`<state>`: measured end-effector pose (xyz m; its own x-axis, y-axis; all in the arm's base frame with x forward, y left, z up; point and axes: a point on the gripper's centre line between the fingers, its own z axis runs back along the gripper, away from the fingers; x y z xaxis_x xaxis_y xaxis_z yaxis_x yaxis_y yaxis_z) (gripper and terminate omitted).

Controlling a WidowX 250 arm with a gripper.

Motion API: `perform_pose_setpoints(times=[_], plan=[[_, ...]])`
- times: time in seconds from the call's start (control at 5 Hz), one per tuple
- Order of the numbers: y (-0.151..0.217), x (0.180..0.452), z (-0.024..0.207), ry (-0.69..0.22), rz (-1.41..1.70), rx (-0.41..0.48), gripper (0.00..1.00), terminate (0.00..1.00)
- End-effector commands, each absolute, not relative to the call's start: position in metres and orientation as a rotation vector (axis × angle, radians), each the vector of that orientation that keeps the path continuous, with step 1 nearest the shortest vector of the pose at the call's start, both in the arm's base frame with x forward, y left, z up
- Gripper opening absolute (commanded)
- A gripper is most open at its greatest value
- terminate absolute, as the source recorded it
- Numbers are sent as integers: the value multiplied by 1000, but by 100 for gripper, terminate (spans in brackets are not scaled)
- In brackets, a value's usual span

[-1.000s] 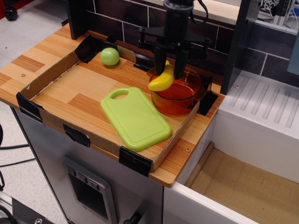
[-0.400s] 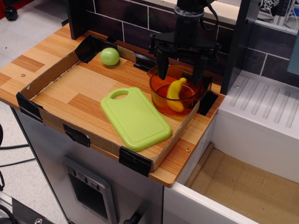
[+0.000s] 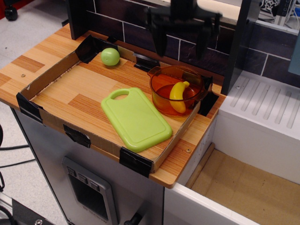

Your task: Put banana in pot

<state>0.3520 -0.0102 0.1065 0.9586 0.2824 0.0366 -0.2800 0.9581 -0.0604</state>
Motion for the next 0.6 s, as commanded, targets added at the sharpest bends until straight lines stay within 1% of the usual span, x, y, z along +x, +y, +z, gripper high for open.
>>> perform_pose_setpoints(times=[0.0,0.2,0.4], plan=[[5,343,168,-136,233,-46,100,0],[5,343,168,-136,233,-46,100,0],[5,343,168,-136,233,-46,100,100]])
